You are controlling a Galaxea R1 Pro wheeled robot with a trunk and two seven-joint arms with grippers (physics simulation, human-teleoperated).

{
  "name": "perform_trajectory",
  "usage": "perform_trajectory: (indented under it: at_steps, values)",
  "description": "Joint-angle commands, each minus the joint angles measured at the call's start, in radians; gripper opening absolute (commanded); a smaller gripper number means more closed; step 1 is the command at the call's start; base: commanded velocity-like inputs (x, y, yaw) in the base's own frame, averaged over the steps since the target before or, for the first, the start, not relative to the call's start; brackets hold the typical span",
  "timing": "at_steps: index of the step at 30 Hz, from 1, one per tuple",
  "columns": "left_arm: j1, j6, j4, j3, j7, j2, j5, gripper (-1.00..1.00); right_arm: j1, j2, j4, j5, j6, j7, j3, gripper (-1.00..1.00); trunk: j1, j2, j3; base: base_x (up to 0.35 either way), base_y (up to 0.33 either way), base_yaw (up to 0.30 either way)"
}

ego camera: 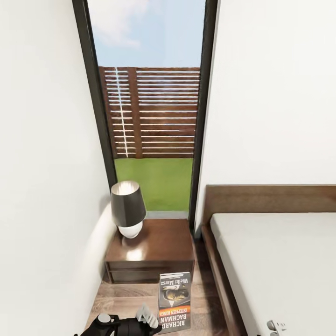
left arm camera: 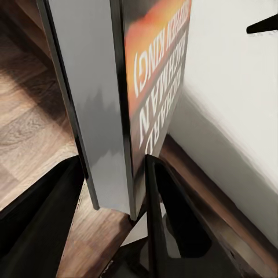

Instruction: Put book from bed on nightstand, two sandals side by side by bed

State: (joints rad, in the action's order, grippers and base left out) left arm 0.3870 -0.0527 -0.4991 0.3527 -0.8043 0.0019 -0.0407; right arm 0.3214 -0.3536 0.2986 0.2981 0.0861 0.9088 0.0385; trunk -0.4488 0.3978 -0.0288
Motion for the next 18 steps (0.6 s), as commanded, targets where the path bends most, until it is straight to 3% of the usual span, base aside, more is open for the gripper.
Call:
perform_trajectory:
  at_steps: [1,18]
  values:
    - [0.001,-0.006,-0.001,0.002,-0.002,0.0,-0.007,-1.0,0.001,-0.001,0.0,0.01,0.009,0.002,0.004,1.0,-0.001,0.002,-0.002,0.319,0.0,0.0]
    - [0.001,-0.006,-0.001,0.002,-0.001,0.001,-0.007,-1.0,0.001,0.0,0.0,0.01,0.009,0.002,0.004,1.0,-0.001,0.002,-0.002,0.319,0.0,0.0]
